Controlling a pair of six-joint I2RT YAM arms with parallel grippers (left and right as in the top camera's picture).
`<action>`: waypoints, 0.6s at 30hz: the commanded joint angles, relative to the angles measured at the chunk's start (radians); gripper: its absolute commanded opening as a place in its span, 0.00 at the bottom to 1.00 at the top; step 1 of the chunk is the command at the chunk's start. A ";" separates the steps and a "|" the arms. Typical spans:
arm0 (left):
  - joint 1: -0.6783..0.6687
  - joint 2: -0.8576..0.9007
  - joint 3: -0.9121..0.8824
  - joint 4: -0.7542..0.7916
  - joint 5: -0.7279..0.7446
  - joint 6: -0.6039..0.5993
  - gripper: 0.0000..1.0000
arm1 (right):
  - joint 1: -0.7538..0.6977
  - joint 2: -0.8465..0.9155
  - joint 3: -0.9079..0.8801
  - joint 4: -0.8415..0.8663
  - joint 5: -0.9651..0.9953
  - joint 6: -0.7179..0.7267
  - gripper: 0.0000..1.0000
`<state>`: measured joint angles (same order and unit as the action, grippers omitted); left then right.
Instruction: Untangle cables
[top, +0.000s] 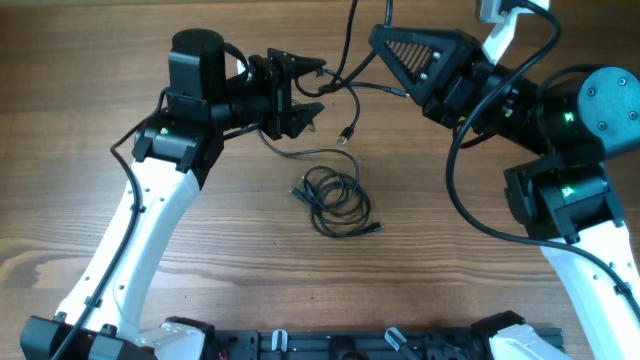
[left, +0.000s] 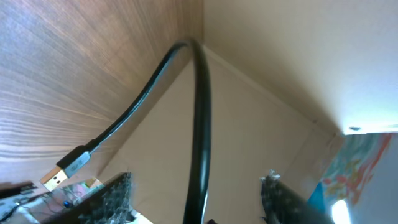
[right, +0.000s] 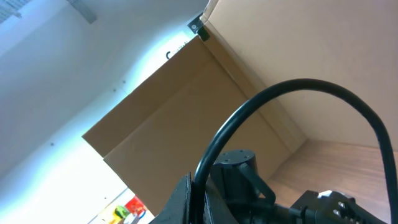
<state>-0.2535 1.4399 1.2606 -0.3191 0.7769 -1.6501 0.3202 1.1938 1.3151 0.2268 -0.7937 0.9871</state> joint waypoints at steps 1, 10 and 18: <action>0.030 0.008 0.005 0.025 0.011 -0.016 0.44 | 0.004 -0.002 0.007 0.013 -0.022 0.039 0.04; 0.103 0.008 0.005 0.012 -0.107 0.190 0.04 | 0.004 0.000 0.007 -0.300 -0.001 -0.220 0.04; 0.072 0.008 0.005 -0.135 -0.222 0.529 0.04 | 0.004 0.003 0.007 -0.944 0.738 -0.490 0.06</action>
<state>-0.1570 1.4422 1.2606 -0.4381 0.5797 -1.2652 0.3222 1.1988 1.3170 -0.6720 -0.3412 0.5571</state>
